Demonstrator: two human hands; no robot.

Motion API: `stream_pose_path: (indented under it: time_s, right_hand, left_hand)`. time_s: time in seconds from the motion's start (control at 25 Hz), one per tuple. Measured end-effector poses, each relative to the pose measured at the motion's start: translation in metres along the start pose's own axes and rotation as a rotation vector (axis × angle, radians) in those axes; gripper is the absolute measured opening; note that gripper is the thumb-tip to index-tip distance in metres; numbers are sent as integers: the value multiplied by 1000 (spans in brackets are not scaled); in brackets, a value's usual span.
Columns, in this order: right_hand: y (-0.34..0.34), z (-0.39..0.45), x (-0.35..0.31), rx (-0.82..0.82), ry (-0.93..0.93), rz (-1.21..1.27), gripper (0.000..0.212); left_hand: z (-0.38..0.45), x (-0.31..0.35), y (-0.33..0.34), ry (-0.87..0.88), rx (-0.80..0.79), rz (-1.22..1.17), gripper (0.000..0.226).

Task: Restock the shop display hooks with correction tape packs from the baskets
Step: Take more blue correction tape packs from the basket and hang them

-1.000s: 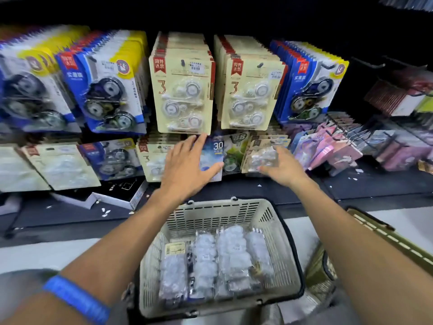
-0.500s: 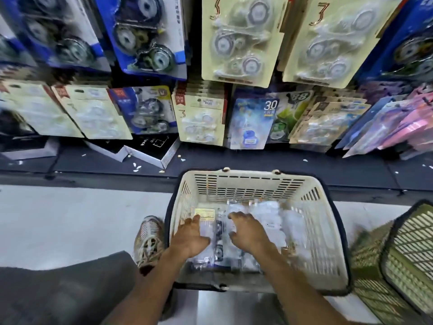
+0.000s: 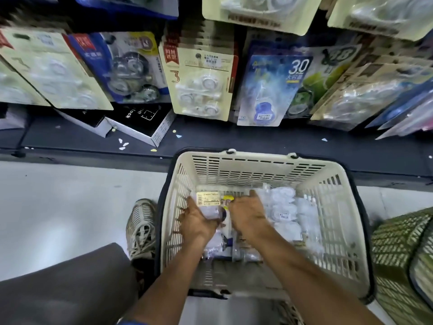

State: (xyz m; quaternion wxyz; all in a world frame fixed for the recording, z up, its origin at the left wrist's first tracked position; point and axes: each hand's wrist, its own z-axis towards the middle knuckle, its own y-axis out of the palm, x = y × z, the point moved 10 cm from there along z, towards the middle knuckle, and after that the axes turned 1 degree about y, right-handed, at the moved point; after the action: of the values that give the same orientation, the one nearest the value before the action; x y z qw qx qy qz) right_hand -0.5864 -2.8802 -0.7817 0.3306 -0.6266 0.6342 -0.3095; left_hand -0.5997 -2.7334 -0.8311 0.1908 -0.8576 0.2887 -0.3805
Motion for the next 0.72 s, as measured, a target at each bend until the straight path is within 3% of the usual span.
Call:
stream_pose_path:
  time_s: [0.12,0.2,0.32,0.4,0.56,0.72]
  right_hand:
    - [12,3,9,-105,43,14,21]
    - [27,7,9,-169,97,289,21]
    - [28,24,21,-7,234,490,27]
    - [30,40,16,19,177,469,43]
    - [46,64,9,-257,117,497,75]
    - [52,80,13,-391,96,458,72]
  left_hand:
    - [-10,6,-3,-67,-35,-62,98]
    - [-13,2,3,-87,-71,-121,106]
    - [-11,-3,3,-28,-67,-153,116]
    - [-9,-9,5,-2,-61,-137,114]
    - [-10,-18,13,-68,-115,-294,110]
    - [-4,-25,27,-159,-190,-513,95]
